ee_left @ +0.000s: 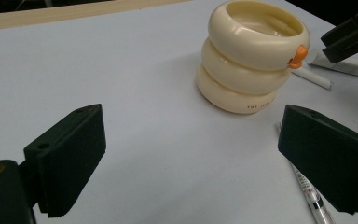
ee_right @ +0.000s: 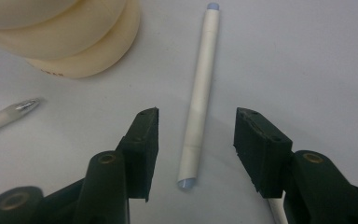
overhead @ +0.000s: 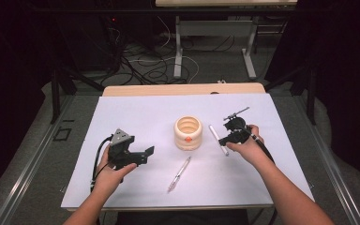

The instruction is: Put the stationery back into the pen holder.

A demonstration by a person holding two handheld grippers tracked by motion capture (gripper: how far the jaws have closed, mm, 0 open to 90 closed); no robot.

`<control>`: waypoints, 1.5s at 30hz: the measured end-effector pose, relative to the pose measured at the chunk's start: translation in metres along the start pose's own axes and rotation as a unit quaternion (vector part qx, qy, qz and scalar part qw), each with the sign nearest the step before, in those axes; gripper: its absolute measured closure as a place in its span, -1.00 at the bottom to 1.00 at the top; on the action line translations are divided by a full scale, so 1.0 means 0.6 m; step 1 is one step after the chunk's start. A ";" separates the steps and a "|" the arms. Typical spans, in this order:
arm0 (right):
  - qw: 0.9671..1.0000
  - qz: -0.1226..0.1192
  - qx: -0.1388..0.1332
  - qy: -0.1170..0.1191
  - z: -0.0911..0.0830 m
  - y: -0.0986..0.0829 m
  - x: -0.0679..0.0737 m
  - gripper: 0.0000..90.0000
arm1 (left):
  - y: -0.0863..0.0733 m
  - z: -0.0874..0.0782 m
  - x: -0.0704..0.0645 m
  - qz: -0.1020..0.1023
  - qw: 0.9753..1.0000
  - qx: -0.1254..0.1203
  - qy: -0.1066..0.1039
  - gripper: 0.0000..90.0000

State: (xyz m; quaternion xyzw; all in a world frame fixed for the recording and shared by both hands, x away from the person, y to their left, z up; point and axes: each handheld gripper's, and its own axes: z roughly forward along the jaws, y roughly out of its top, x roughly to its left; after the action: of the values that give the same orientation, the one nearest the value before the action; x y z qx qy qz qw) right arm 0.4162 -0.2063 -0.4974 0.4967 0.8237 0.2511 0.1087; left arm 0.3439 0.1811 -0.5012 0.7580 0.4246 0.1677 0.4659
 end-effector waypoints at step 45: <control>0.998 -0.005 0.064 0.005 0.080 0.023 -0.013 0.60 | -0.003 0.004 0.005 -0.004 1.000 0.005 0.002 -0.79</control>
State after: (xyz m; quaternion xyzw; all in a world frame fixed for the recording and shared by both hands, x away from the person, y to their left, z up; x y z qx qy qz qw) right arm 0.4510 -0.1933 -0.5319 0.4971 0.8411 0.2001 0.0734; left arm 0.3460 0.1824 -0.5043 0.7583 0.4294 0.1648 0.4621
